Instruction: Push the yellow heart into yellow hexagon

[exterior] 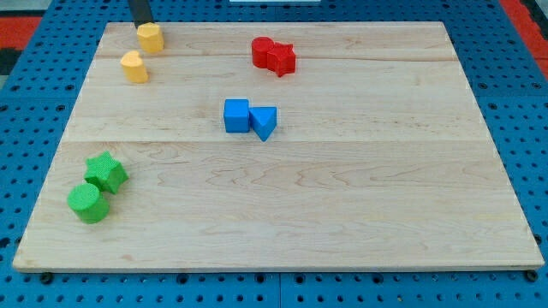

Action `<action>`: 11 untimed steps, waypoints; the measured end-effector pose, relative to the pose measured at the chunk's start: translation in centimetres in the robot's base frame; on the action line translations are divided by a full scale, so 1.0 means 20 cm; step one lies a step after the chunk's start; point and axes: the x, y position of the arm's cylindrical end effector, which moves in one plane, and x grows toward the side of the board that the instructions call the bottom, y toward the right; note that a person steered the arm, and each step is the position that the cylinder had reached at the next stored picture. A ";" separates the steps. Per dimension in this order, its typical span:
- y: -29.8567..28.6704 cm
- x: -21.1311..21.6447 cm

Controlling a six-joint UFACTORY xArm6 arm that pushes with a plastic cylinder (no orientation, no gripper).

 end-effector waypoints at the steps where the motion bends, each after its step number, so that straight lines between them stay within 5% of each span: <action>1: 0.00 0.16; 3: 0.24 0.38; 5: -0.14 0.20; 6: -0.28 0.34; 11: 0.09 0.37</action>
